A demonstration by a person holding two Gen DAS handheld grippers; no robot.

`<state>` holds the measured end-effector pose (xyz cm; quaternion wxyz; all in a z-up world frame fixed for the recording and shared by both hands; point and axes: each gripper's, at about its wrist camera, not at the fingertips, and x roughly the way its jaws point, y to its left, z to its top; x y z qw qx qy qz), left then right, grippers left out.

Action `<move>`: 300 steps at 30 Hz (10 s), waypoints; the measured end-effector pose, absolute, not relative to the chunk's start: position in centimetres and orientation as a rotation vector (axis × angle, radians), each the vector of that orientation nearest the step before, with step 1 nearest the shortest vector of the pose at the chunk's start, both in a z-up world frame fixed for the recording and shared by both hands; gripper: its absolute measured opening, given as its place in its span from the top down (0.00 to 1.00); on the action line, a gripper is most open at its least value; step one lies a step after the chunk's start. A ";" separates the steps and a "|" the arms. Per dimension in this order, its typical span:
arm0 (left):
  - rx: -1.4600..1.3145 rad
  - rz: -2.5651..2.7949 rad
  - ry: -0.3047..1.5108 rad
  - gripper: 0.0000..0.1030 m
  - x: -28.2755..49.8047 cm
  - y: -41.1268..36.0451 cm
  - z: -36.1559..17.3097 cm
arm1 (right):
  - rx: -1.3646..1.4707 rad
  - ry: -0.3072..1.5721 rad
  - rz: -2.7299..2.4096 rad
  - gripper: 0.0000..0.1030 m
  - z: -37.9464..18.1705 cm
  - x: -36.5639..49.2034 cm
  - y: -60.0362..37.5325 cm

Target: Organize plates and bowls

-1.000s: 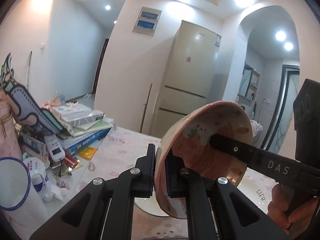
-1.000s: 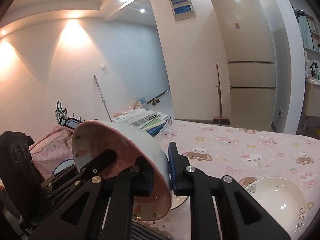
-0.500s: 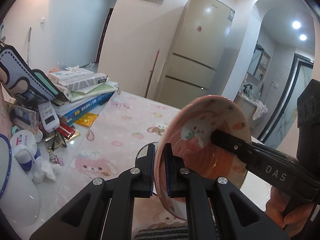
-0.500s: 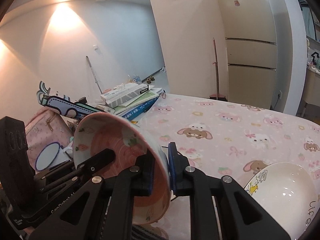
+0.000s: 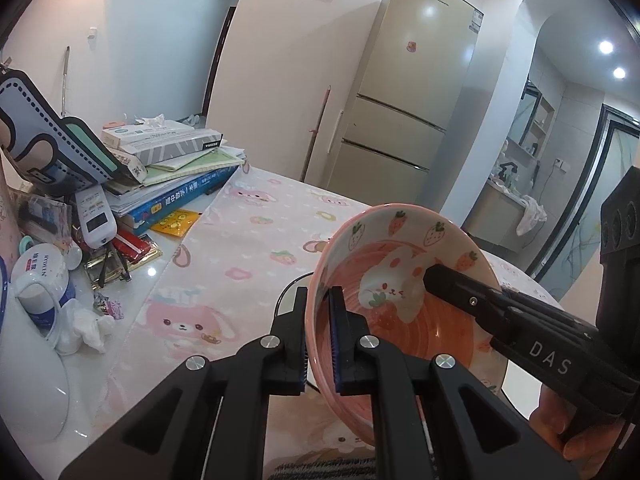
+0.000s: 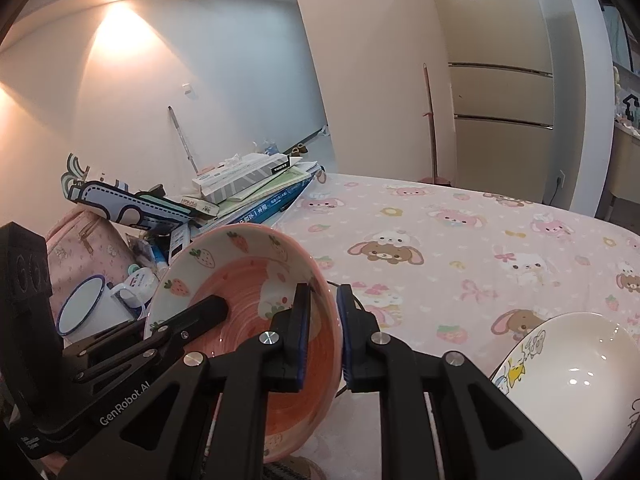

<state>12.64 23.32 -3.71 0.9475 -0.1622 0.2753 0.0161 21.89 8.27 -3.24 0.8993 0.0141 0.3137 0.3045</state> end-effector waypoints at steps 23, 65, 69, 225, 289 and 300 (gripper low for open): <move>-0.311 0.055 0.615 0.92 13.3 22.6 -4.9 | -0.025 0.663 0.610 0.86 -4.7 22.3 8.5; -0.326 0.018 0.678 0.84 14.3 22.7 -5.6 | -0.150 0.676 0.557 0.85 -5.4 22.0 9.0; -0.335 0.007 0.683 0.80 14.4 22.9 -5.8 | -0.164 0.671 0.546 0.86 -5.5 21.8 9.2; -0.056 -0.520 0.231 0.00 12.7 -15.5 16.2 | 0.084 0.183 -0.288 0.28 9.8 6.8 -36.1; -0.076 -0.841 0.830 0.21 22.1 -24.5 -4.2 | 0.547 0.859 -0.103 0.87 -6.1 16.4 -42.2; -0.135 -0.949 0.968 0.74 22.5 -25.2 -5.9 | 0.564 0.803 -0.024 0.86 -3.5 16.1 -39.5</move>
